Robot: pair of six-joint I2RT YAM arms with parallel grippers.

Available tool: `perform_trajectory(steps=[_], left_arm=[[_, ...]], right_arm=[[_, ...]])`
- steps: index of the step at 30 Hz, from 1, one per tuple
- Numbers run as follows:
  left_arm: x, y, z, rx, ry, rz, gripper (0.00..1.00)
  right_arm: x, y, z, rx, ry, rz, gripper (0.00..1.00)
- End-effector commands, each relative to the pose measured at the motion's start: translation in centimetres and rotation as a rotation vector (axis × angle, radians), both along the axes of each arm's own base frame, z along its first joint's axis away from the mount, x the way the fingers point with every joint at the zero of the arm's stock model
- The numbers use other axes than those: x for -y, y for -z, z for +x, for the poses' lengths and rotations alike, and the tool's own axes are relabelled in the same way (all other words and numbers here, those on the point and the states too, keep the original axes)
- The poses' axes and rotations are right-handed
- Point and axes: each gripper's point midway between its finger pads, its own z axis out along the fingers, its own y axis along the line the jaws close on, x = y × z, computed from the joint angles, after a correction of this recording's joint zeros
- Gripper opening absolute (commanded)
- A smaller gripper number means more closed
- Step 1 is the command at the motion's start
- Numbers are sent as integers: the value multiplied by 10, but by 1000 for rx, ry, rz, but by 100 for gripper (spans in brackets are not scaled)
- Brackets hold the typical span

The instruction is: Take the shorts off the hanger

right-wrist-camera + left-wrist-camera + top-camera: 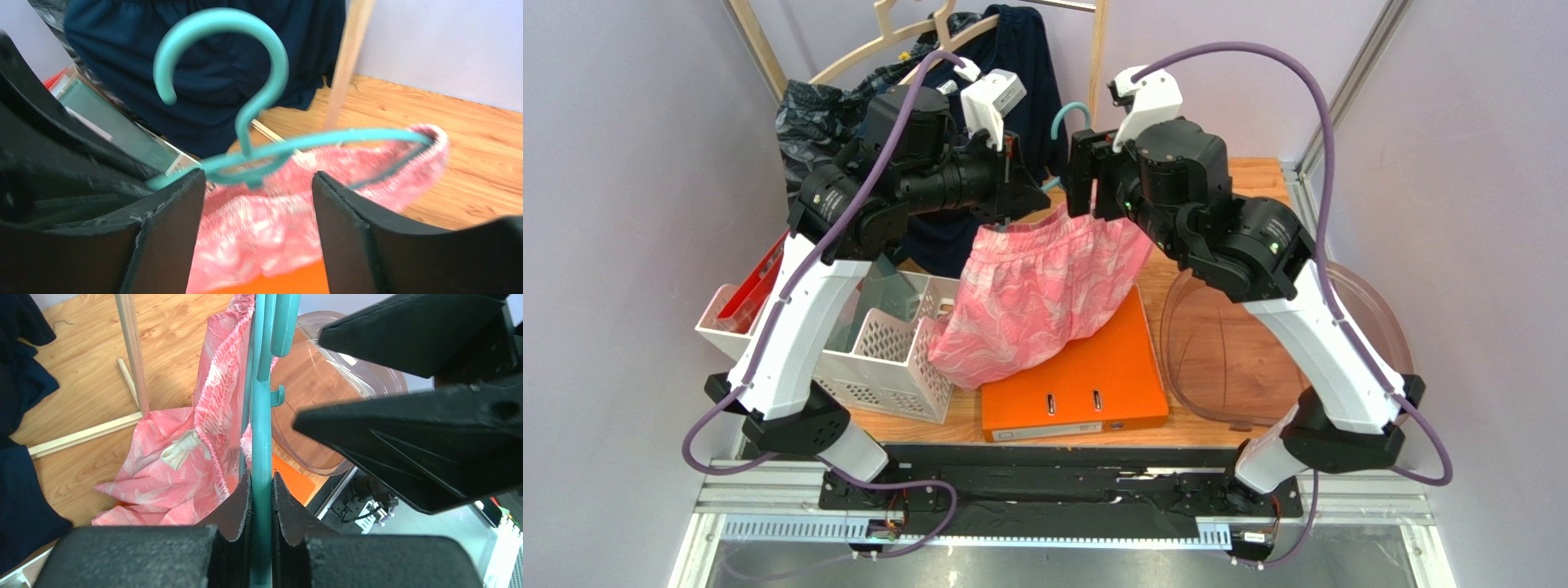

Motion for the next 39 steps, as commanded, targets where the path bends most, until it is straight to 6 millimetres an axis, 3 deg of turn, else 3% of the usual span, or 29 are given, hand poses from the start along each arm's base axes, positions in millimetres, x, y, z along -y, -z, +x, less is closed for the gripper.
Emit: perform_trajectory(steps=[1,5,10,12,13,17,23,28,39], left_arm=[[-10,-37,-8,105,-15,-83,0],[-11,-43,-14,116,4,-106,0],[-10,-51,-25,129,49,-130,0],[-11,-54,-30,130,58,-139,0],[-11,-54,-31,127,62,-141,0],[-10,-57,-41,123,98,-169,0],[-13,-60,-49,123,103,-196,0],[-17,-62,-53,128,105,-202,0],[-17,-64,-59,128,121,-217,0]], right_arm=[[30,-11,-16,14,44,58,73],[58,-8,-19,-22,84,121,74],[76,-7,-11,-55,98,172,75],[73,-5,-12,-95,64,217,79],[83,-2,-3,-116,92,241,79],[85,11,10,-218,52,333,78],[71,16,8,-266,-22,354,79],[72,28,10,-306,-10,377,66],[90,28,12,-259,58,399,41]])
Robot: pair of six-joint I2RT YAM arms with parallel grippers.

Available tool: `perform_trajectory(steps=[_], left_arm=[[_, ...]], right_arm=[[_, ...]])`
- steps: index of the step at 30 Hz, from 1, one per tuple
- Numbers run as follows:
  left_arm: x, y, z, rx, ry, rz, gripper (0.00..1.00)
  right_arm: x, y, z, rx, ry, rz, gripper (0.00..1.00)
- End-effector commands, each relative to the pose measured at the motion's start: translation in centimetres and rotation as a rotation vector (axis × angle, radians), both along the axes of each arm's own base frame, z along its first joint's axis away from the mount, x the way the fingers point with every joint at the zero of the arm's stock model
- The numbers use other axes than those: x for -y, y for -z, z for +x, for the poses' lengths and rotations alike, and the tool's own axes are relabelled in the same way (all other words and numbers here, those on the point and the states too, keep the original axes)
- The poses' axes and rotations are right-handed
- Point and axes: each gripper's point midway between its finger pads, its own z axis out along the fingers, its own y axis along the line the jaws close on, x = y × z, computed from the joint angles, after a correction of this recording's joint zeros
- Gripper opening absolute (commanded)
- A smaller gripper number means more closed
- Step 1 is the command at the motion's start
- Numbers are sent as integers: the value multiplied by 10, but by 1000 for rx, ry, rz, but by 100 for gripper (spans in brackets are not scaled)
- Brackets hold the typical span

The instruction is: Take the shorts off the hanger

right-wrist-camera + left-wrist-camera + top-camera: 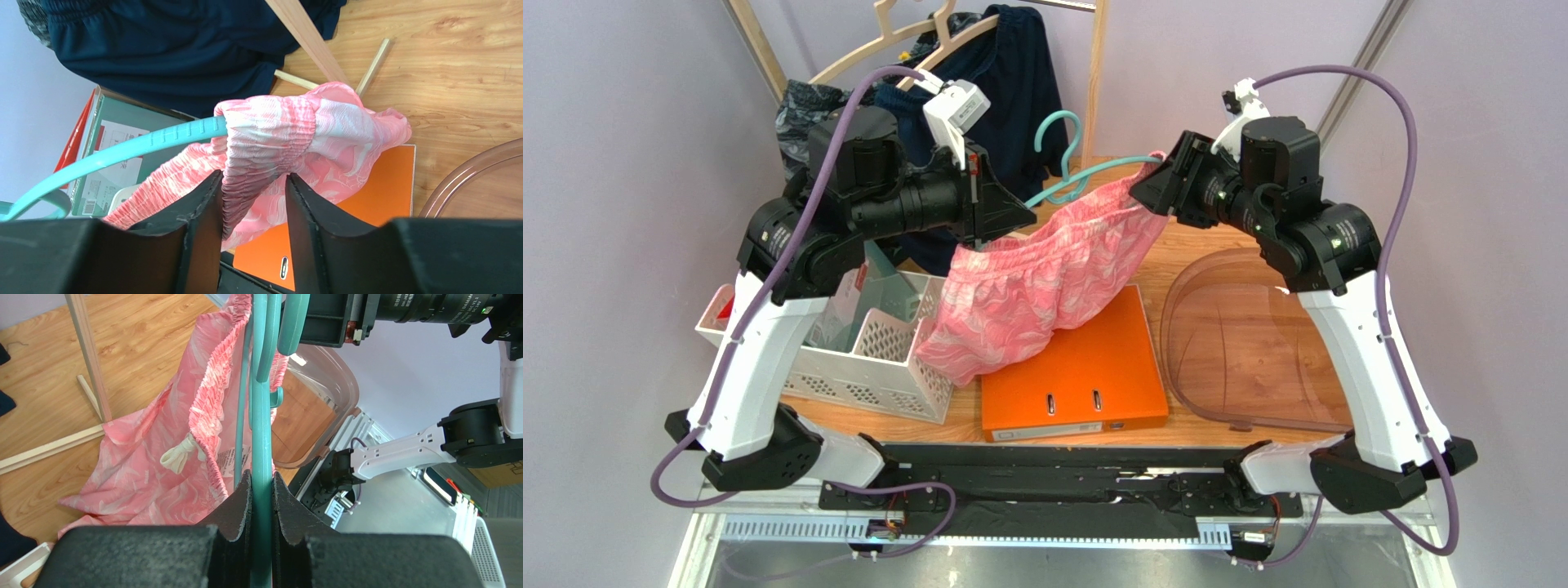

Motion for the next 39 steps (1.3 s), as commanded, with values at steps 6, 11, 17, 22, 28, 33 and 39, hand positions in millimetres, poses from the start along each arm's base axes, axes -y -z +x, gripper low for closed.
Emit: perform_trajectory(steps=[6,11,17,22,28,33,39], left_arm=[[1,-35,-15,84,62,-110,0],[4,-40,-21,95,96,-124,0],[-2,-42,-22,126,82,-126,0],[-11,-43,-19,159,25,-133,0],[-22,-57,-21,226,-25,-182,0],[-23,-63,-24,259,-15,-199,0],[-29,-66,-22,288,-44,-197,0]], right_arm=[[11,-29,9,103,58,40,31],[13,-29,19,102,84,25,19],[39,-22,36,55,246,-17,0],[58,-17,45,14,320,-24,0],[68,6,48,-63,334,-10,0],[72,17,50,-95,341,-7,0],[77,25,50,-119,353,-9,0]])
